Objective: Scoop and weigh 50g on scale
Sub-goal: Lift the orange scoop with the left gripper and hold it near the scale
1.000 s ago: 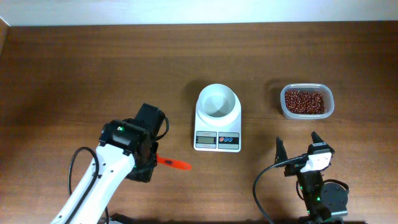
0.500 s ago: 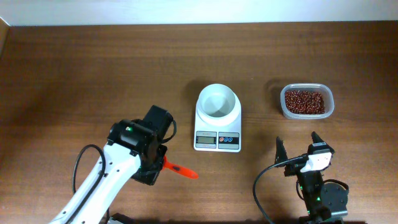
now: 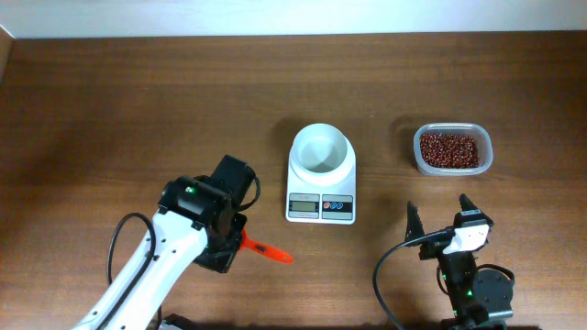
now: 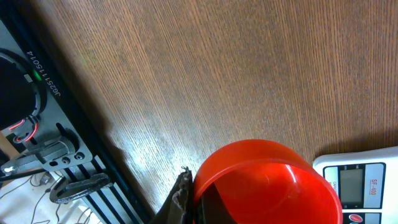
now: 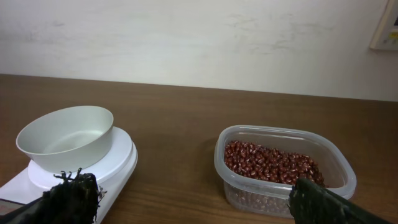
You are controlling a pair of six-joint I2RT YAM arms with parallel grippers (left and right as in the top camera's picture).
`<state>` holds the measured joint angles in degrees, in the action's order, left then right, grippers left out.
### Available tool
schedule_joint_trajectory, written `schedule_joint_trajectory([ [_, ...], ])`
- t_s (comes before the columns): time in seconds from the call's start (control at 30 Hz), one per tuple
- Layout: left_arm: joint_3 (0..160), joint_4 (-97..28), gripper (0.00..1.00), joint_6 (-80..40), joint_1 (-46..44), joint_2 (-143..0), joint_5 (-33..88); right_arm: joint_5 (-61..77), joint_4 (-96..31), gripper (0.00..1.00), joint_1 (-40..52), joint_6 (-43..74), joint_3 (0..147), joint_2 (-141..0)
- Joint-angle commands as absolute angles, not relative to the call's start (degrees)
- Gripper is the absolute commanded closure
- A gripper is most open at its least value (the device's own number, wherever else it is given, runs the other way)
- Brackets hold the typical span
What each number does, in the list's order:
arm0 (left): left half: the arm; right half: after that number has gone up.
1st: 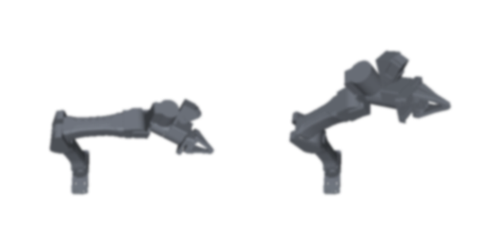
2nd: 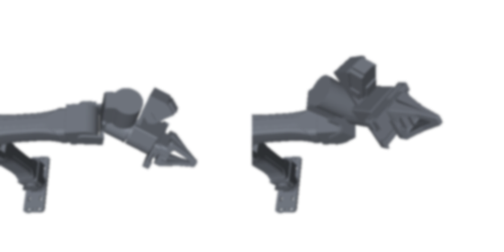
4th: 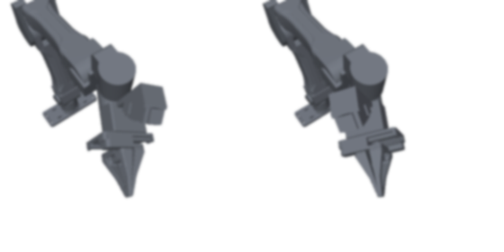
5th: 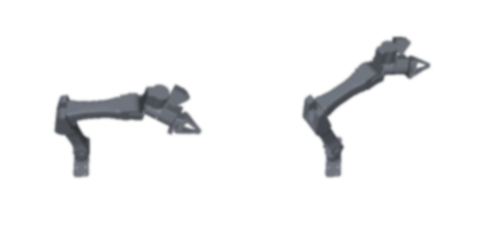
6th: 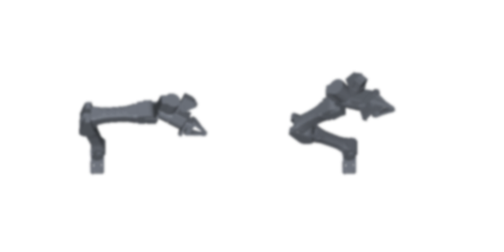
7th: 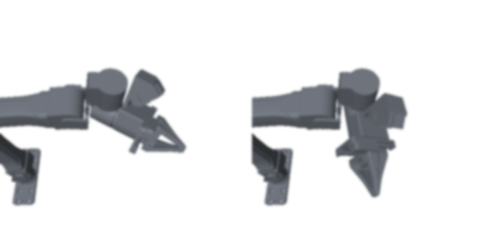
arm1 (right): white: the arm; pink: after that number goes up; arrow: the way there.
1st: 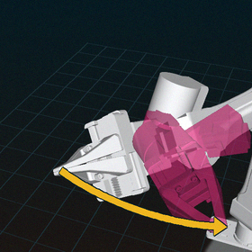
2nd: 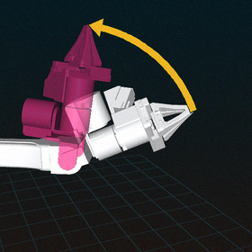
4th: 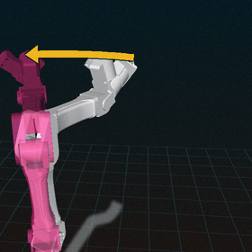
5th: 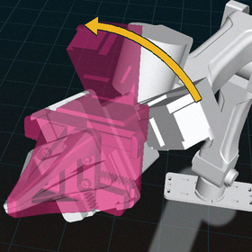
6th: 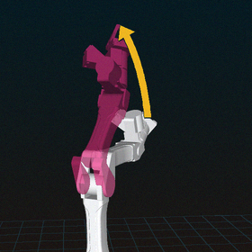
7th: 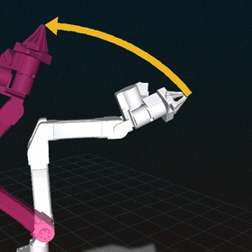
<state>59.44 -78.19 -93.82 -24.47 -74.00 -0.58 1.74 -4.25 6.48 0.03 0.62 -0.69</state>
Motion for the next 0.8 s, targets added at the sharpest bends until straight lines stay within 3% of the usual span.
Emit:
schedule_joint_trajectory([
  [0.0, 58.8, -78.3, 1.00, -92.9, -24.8, -74.3, 0.0, 2.3, -4.5, 0.01, 6.8, 0.4, 0.3, -0.3],
  [0.53, 58.8, -78.2, 1.00, -93.3, -25.1, -74.3, 0.9, 2.3, -4.5, 0.01, 6.9, 0.4, 0.3, -0.3],
  [0.77, 57.5, -77.0, 1.00, -100.1, -30.8, -74.3, -1.9, 2.3, -4.5, 0.01, 6.8, 0.4, 0.3, -0.3],
])
